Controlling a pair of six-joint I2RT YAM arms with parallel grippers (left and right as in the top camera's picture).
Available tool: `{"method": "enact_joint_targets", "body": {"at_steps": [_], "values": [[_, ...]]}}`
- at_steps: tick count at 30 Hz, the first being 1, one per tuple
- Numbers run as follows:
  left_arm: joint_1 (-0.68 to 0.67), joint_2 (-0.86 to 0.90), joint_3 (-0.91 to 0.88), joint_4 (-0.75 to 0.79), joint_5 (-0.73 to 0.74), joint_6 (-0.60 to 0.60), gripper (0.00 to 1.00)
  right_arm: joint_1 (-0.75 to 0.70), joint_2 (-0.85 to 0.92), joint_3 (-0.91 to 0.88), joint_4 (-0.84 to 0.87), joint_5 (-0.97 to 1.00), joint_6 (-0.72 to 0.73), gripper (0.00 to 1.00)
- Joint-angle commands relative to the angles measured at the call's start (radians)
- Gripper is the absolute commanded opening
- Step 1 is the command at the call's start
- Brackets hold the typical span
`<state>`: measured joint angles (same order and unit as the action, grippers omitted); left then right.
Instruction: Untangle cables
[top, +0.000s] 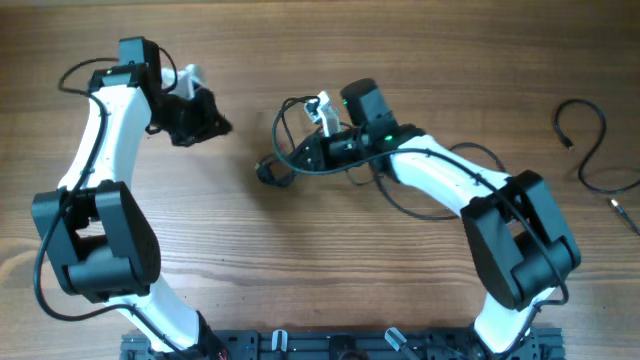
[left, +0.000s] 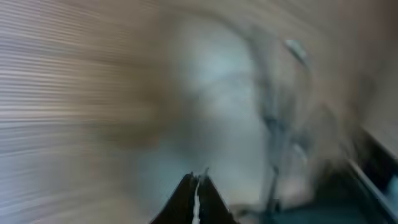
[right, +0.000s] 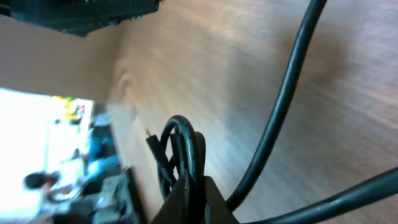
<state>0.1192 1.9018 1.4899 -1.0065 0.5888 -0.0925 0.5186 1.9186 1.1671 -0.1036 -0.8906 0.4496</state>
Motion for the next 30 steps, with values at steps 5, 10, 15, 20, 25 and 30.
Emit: {"method": "enact_joint_targets", "body": {"at_steps": [5,10,15,20,25,30], "values": [[-0.02,0.013,-0.001,-0.24,0.48,0.781,0.17,-0.037,-0.026,0.003,-0.07,-0.197,-0.229,0.04],[-0.079,0.013,-0.001,-0.311,0.437,0.901,0.35,-0.039,-0.026,0.003,-0.108,-0.233,-0.311,0.04],[-0.163,0.013,-0.001,-0.307,0.307,0.901,0.4,-0.072,-0.026,0.003,-0.146,-0.233,-0.353,0.04],[-0.248,0.013,-0.001,-0.292,0.235,0.9,0.42,-0.12,-0.026,0.003,-0.185,-0.306,-0.389,0.04],[-0.281,0.013,-0.001,-0.284,0.202,0.9,0.63,-0.138,-0.026,0.003,-0.212,-0.349,-0.405,0.04],[-0.278,0.013,-0.001,-0.28,0.201,0.897,0.64,-0.138,-0.026,0.003,-0.227,-0.378,-0.422,0.04]]}}
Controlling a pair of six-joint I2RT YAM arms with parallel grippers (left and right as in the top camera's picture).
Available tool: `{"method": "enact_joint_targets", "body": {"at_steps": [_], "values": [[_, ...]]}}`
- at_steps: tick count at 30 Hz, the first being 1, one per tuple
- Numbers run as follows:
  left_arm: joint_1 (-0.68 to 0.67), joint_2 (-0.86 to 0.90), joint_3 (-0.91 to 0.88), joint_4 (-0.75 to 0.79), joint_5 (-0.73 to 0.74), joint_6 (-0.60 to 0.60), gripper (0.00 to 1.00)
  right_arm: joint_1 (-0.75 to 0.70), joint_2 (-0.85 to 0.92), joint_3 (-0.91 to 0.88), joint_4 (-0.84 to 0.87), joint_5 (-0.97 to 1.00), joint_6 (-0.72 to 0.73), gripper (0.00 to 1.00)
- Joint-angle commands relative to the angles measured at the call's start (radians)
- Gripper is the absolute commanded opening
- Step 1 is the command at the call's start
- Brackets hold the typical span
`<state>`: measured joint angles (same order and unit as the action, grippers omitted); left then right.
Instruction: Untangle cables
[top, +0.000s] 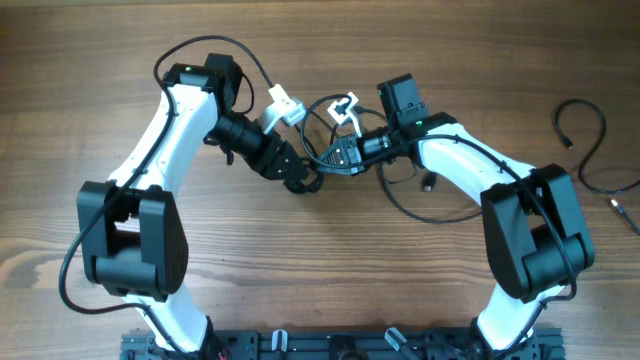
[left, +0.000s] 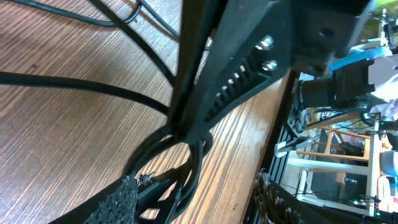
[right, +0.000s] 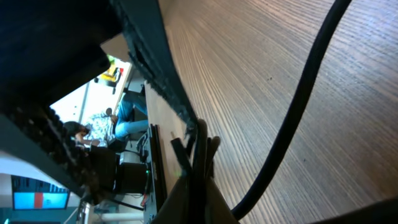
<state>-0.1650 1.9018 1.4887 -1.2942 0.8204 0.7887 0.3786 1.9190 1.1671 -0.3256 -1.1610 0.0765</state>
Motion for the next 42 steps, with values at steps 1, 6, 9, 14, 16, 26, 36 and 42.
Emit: {"method": "enact_joint_targets", "body": {"at_steps": [1,6,9,14,16,26,36,42], "values": [[0.006,0.013,0.0,0.007,-0.032,0.016,0.64,0.003,-0.026,0.003,-0.007,-0.13,-0.062,0.04],[0.006,0.013,0.0,0.019,-0.045,0.015,0.65,0.003,-0.026,0.003,-0.013,-0.18,-0.084,0.05],[0.006,0.013,0.0,0.019,-0.045,0.015,0.62,0.004,-0.026,0.003,-0.017,-0.187,-0.084,0.04],[0.006,0.013,0.0,0.019,-0.045,0.015,0.29,0.005,-0.026,0.003,-0.019,-0.187,-0.084,0.04],[0.006,0.013,0.0,0.019,-0.045,0.015,0.22,0.005,-0.026,0.003,-0.02,-0.187,-0.084,0.04],[0.006,0.013,0.0,0.019,-0.045,0.015,0.04,0.005,-0.026,0.003,-0.019,-0.153,-0.074,0.1],[0.006,0.013,0.0,0.056,-0.049,-0.052,0.04,0.005,-0.026,0.003,-0.014,0.173,0.169,0.32],[0.006,0.013,0.0,0.106,-0.06,-0.152,0.04,0.003,-0.027,0.003,0.061,0.09,0.257,0.28]]}}
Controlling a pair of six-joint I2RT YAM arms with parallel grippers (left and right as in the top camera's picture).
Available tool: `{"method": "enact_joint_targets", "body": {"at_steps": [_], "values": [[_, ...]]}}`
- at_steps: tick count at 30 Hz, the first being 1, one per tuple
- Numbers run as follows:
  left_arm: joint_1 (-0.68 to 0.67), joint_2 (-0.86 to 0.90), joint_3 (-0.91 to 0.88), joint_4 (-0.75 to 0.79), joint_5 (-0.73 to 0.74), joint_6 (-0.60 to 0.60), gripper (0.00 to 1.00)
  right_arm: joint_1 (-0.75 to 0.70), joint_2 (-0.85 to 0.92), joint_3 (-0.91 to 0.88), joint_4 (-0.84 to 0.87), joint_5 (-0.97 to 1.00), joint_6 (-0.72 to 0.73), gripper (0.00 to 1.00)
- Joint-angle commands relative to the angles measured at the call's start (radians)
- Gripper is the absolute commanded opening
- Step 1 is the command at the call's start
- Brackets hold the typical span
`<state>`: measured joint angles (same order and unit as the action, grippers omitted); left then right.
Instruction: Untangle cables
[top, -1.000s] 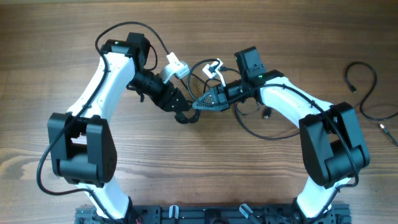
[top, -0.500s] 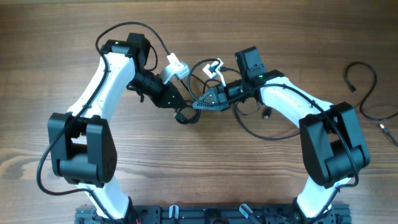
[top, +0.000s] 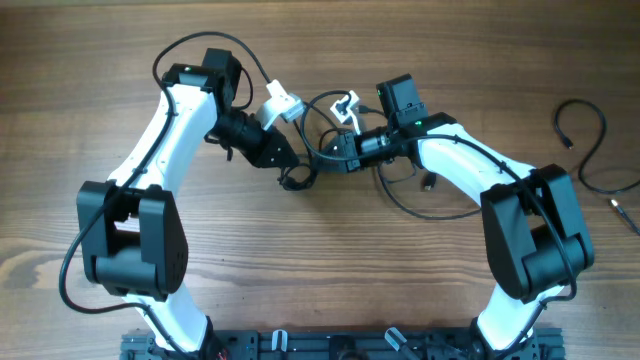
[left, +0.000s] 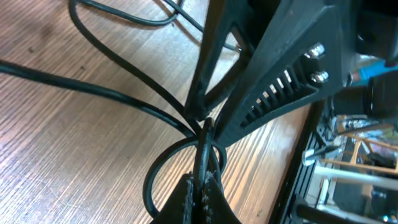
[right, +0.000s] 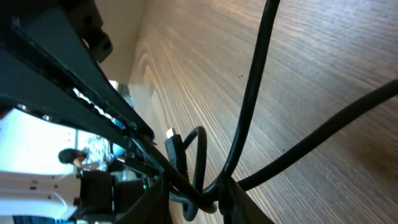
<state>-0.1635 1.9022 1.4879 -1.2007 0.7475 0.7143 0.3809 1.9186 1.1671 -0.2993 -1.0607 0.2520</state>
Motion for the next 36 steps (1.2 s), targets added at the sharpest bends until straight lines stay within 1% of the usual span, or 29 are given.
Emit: {"method": "enact_joint_targets", "body": {"at_steps": [1,4,7,9,11,13,17,19,21,23,28,30,32,36], "values": [[0.005,0.012,0.001,0.018,0.01,-0.093,0.04,0.001,-0.026,0.003,0.052,-0.019,0.101,0.28],[0.009,0.012,0.001,0.027,0.009,-0.103,0.04,0.005,-0.026,0.003,0.11,-0.029,0.159,0.29],[0.016,0.012,0.001,0.028,0.009,-0.103,0.04,0.029,-0.026,0.003,0.174,-0.098,0.178,0.28],[0.023,0.012,0.001,0.037,0.005,-0.126,0.04,0.045,-0.026,0.003,0.209,-0.172,0.177,0.25],[0.033,0.012,0.001,0.063,-0.02,-0.181,0.04,0.056,-0.026,0.003,0.247,-0.257,0.177,0.21],[0.047,0.012,0.001,0.091,-0.044,-0.234,0.04,0.059,-0.026,0.003,0.254,-0.276,0.184,0.18],[0.071,0.012,0.001,0.107,-0.043,-0.286,0.04,0.058,-0.026,0.003,0.254,-0.256,0.206,0.12],[0.079,0.012,0.001,0.113,-0.043,-0.308,0.04,0.058,-0.026,0.003,0.25,-0.182,0.255,0.08],[0.084,0.012,0.001,0.113,-0.044,-0.311,0.04,0.059,-0.026,0.003,0.234,-0.053,0.3,0.05],[0.087,0.012,0.001,0.113,-0.046,-0.311,0.04,0.062,-0.026,0.003,0.211,0.065,0.331,0.04],[0.089,0.012,0.001,0.113,-0.047,-0.311,0.04,0.074,-0.026,0.003,0.094,0.385,0.333,0.04],[0.089,0.012,0.001,0.113,-0.047,-0.311,0.04,0.076,-0.026,0.003,0.06,0.47,0.331,0.04],[0.089,0.012,0.001,0.113,-0.047,-0.311,0.04,0.072,-0.027,0.005,0.058,0.483,0.333,0.04],[0.089,0.012,0.001,0.113,-0.048,-0.311,0.04,0.067,-0.049,0.037,0.06,0.396,0.323,0.05]]}}
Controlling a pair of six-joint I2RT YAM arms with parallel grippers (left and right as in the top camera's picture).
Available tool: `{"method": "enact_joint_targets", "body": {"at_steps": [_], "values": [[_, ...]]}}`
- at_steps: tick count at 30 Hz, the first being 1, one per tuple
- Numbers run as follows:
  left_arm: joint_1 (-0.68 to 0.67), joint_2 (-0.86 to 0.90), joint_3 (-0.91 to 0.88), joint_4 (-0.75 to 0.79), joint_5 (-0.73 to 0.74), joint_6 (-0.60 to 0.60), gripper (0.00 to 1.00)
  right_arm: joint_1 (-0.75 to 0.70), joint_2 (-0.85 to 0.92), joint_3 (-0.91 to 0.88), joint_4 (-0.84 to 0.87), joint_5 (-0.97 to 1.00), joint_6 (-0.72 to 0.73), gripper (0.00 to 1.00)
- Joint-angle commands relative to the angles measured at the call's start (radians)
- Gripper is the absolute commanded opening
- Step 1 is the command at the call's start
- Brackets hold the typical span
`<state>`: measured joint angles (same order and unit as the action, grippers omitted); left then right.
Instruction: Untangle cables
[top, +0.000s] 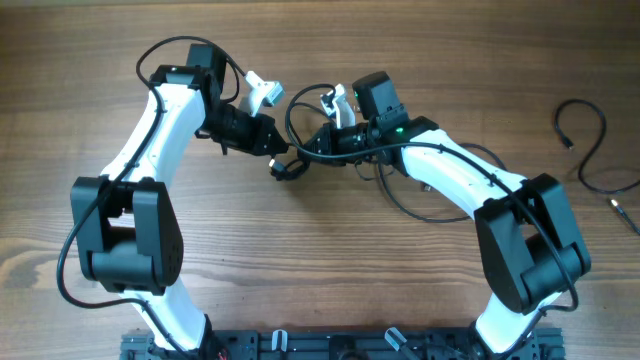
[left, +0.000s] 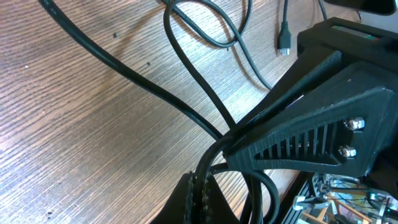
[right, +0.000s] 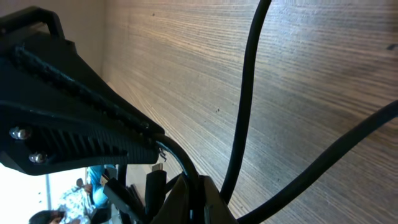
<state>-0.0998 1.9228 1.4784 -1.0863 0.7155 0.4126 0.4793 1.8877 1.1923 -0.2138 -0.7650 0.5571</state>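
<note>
A tangle of black cable (top: 292, 160) lies mid-table, with a loop (top: 300, 100) rising behind it and strands trailing right. My left gripper (top: 276, 150) comes in from the left and is shut on one strand (left: 214, 152); its fingertips (left: 189, 198) pinch the cable at the bottom of the left wrist view. My right gripper (top: 308, 148) meets it from the right, shut on a strand (right: 180, 165) of the same bundle. A plug (right: 154, 182) hangs just beside the right fingers. The two grippers are almost touching.
More black cable (top: 420, 200) curls under the right forearm. A connector end (left: 283, 45) lies on the wood in the left wrist view. A separate thin black cable (top: 592, 150) lies at the far right edge of the wooden table (top: 300, 280).
Right gripper, open around the bundle before, is now shut on a strand. Both grippers and the tangle have shifted a little left and toward the table's far side. Left gripper stays shut on the cable.
The left gripper was shut and empty far left while the right held the cable bundle. Then the left stood open around the bundle beside the shut right gripper. Then the left was shut on a strand and the right open. Now both grip strands, close together.
</note>
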Motion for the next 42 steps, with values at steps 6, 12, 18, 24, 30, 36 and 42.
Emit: {"method": "enact_joint_targets", "body": {"at_steps": [6,12,18,24,30,36,42], "values": [[0.025,-0.008,0.01,-0.001,-0.018,-0.01,0.04,-0.032,-0.108,0.046,-0.021,0.049,-0.038,0.1],[0.025,-0.008,0.01,-0.001,-0.018,-0.01,0.04,-0.016,-0.142,0.046,-0.019,-0.06,-0.109,0.17],[0.025,-0.008,0.01,0.01,-0.017,-0.044,0.04,0.03,-0.142,0.045,-0.011,-0.152,-0.165,0.12],[0.025,-0.008,0.01,0.034,-0.014,-0.115,0.04,0.112,-0.142,0.045,-0.016,-0.034,-0.138,0.09],[0.023,-0.008,0.01,0.049,-0.002,-0.164,0.04,0.203,-0.142,0.044,-0.009,0.252,-0.019,0.04],[0.023,-0.008,0.01,0.053,0.001,-0.164,0.04,0.264,-0.142,0.044,0.009,0.366,0.011,0.04],[0.009,-0.008,0.01,0.053,0.001,-0.225,0.04,0.285,-0.142,0.044,0.013,0.462,0.048,0.04]]}}
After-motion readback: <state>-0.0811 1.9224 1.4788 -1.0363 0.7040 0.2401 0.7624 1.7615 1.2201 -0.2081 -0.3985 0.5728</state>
